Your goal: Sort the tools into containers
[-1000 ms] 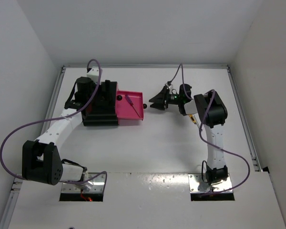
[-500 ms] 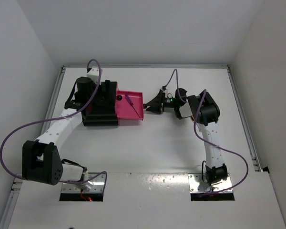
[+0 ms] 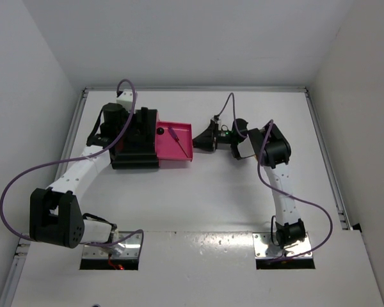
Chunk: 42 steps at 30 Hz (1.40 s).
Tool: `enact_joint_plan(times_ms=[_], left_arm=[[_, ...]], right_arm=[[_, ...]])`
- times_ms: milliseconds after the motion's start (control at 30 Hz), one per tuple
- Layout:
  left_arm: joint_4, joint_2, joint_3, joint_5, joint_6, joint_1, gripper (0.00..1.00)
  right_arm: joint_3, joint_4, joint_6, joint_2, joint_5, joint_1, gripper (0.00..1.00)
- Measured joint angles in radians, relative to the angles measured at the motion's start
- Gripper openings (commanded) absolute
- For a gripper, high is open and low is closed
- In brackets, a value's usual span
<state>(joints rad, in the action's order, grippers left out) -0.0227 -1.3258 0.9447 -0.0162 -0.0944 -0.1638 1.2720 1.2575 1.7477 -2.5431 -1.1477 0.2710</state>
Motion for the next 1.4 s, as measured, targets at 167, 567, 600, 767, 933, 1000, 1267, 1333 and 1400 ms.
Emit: enact_joint_plan(times_ms=[167, 567, 600, 767, 933, 1000, 1267, 1333, 1400], left_arm=[[0.000, 0.000, 0.000, 0.000, 0.000, 0.000, 1.00], [0.001, 0.000, 0.000, 0.001, 0.000, 0.000, 1.00], [0.003, 0.000, -0.002, 0.001, 0.000, 0.000, 1.00], [0.008, 0.000, -0.005, 0.002, 0.000, 0.000, 1.00], [0.010, 0.001, -0.006, 0.002, 0.000, 0.000, 1.00], [0.010, 0.001, -0.006, 0.002, 0.000, 0.000, 1.00], [0.011, 0.001, -0.006, 0.002, 0.000, 0.000, 1.00], [0.011, 0.001, -0.006, 0.002, 0.000, 0.000, 1.00], [0.011, 0.001, -0.006, 0.002, 0.000, 0.000, 1.00]], right_arm=[[0.002, 0.002, 0.026, -0.009, -0.006, 0.007, 0.27], [0.002, 0.002, 0.031, -0.002, -0.010, 0.007, 0.11], [0.002, 0.002, 0.029, 0.000, -0.009, 0.009, 0.11], [0.002, -0.003, 0.021, 0.024, -0.007, 0.031, 0.08], [-0.002, -0.014, 0.002, 0.064, -0.005, 0.055, 0.07], [-0.004, -0.019, -0.014, 0.081, 0.000, 0.062, 0.07], [-0.004, -0.121, -0.109, 0.108, 0.041, 0.082, 0.05], [0.016, -0.166, -0.139, 0.110, 0.050, 0.092, 0.05], [0.040, -0.202, -0.162, 0.110, 0.063, 0.101, 0.05]])
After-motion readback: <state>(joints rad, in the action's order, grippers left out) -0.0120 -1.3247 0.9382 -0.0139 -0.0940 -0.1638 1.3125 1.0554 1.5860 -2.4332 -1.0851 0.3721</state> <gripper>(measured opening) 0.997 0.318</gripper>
